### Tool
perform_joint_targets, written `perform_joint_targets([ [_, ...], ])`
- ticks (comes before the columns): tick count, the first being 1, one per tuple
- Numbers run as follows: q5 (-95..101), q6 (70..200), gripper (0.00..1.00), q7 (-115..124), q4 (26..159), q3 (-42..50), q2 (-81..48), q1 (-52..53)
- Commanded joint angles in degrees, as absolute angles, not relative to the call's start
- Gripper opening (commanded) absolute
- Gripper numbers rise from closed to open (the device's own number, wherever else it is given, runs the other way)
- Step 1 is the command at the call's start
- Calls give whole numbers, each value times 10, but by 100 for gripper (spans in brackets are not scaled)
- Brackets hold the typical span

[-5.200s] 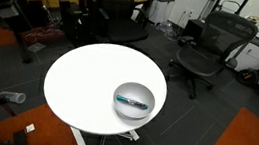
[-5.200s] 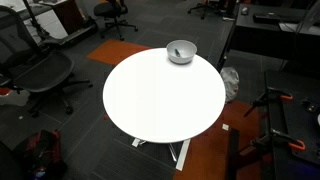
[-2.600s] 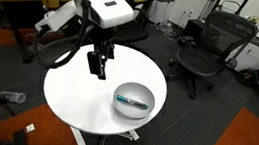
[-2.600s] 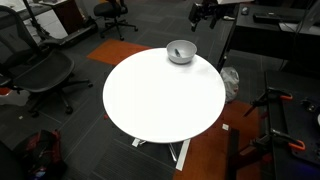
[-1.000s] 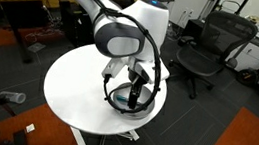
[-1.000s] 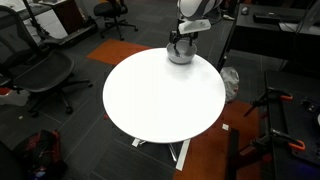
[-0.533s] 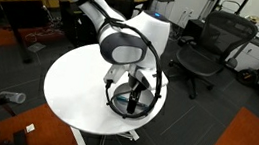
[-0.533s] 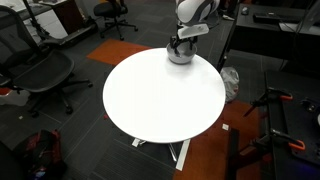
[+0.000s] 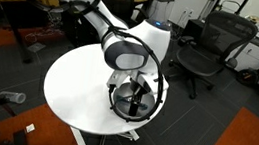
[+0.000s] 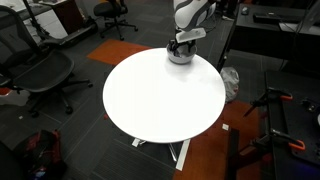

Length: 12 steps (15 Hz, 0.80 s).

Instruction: Remove the marker from the bowl and put it on the table

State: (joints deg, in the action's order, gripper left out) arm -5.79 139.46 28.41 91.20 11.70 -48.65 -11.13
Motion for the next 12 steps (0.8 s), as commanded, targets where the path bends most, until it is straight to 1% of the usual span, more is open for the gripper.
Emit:
perform_joint_targets([
  [1, -76, 1373, 68, 264, 880, 115, -504, -118],
  [9, -77, 1372, 6, 264, 862, 115, -514, -120],
  [10, -77, 1372, 1, 263, 863, 115, -512, -120],
  [11, -77, 1372, 1, 262, 866, 115, -509, -120],
  [12, -75, 1376, 5, 261, 875, 116, -499, -119],
])
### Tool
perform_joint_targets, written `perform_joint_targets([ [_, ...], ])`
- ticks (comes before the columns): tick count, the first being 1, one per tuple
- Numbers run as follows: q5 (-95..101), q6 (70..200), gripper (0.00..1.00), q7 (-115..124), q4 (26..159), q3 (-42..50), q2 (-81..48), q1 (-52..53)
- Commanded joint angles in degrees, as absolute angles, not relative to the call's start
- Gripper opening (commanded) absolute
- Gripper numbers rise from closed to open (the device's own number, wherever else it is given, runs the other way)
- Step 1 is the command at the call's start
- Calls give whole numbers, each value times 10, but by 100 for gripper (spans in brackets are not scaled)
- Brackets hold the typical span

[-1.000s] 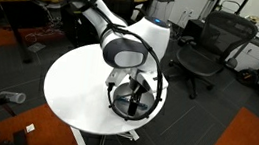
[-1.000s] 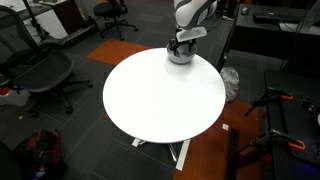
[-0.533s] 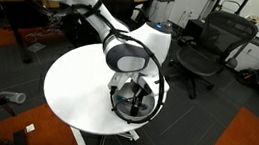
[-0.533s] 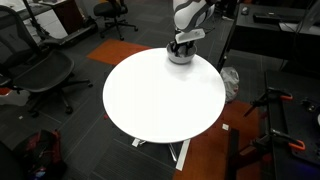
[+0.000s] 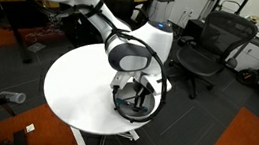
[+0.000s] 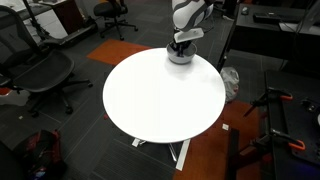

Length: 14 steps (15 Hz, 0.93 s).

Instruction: Remove the marker from the bowl and put it on the table

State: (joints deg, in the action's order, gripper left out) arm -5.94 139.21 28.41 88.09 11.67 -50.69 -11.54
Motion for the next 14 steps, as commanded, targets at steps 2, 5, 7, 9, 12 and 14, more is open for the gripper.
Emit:
perform_joint_targets([
  [2, -72, 1383, 5, 254, 891, 118, -481, -117],
  [5, -67, 1391, 5, 236, 918, 119, -444, -114],
  [7, -64, 1391, 5, 216, 934, 117, -417, -112],
  [9, -58, 1395, 5, 204, 950, 120, -391, -106],
  [12, -54, 1397, 5, 175, 983, 114, -345, -102],
  [14, -54, 1393, 5, 157, 1004, 106, -319, -96],
])
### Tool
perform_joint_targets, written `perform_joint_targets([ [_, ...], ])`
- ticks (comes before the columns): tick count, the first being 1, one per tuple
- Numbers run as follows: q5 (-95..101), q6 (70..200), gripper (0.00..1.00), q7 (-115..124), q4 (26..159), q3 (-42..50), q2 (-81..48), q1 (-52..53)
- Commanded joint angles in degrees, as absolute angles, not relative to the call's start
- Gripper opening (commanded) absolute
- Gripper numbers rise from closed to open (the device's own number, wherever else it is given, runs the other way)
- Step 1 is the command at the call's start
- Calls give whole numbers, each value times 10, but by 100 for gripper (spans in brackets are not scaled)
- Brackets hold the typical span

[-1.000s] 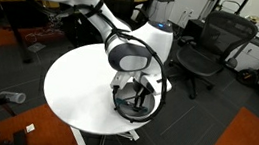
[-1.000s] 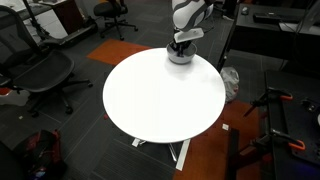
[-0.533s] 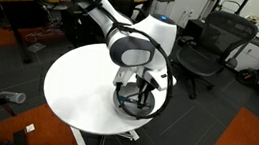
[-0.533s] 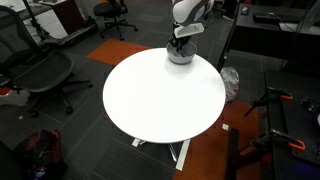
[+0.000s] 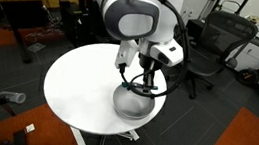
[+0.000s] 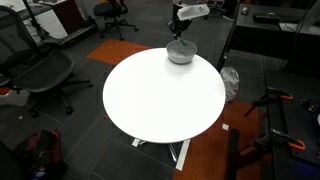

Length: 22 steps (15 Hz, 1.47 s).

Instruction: Remove the marker from the bowl and put it on the table

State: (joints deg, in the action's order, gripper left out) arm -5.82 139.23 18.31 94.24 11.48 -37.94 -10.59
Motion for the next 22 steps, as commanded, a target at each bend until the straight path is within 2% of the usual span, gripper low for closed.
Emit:
perform_joint_targets([
  [1, -52, 1390, 5, 156, 1012, 105, -311, -89],
  [11, -49, 1409, 5, 173, 1100, 73, -260, -20],
  [22, -67, 1488, 5, 243, 1178, 49, -265, 35],
])
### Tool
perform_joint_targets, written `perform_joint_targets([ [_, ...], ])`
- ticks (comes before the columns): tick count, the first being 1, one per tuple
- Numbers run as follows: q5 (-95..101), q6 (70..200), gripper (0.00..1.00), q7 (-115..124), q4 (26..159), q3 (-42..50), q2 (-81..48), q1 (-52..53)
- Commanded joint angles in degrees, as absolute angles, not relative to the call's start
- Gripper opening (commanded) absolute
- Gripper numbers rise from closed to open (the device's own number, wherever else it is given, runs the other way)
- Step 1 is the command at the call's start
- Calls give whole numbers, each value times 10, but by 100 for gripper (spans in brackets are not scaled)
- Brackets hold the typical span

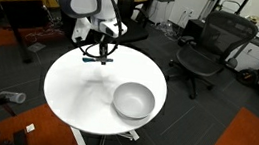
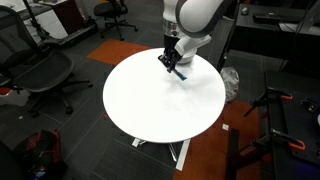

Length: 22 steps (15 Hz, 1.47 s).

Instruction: Remove the marker from the bowl and put it on the table

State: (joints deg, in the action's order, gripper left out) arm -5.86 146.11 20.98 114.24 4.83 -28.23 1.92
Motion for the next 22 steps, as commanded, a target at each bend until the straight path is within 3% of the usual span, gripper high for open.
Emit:
perform_joint_targets([
  [1, -68, 1494, 5, 258, 1181, 50, -268, 42],
  [16, -68, 1545, 5, 351, 1170, 61, -349, 84],
  [17, -67, 1545, 13, 350, 1170, 62, -350, 85],
  [18, -65, 1546, 44, 349, 1171, 64, -350, 86],
  [19, -63, 1547, 45, 349, 1172, 66, -349, 89],
  [22, -54, 1563, 65, 347, 1181, 75, -336, 96],
])
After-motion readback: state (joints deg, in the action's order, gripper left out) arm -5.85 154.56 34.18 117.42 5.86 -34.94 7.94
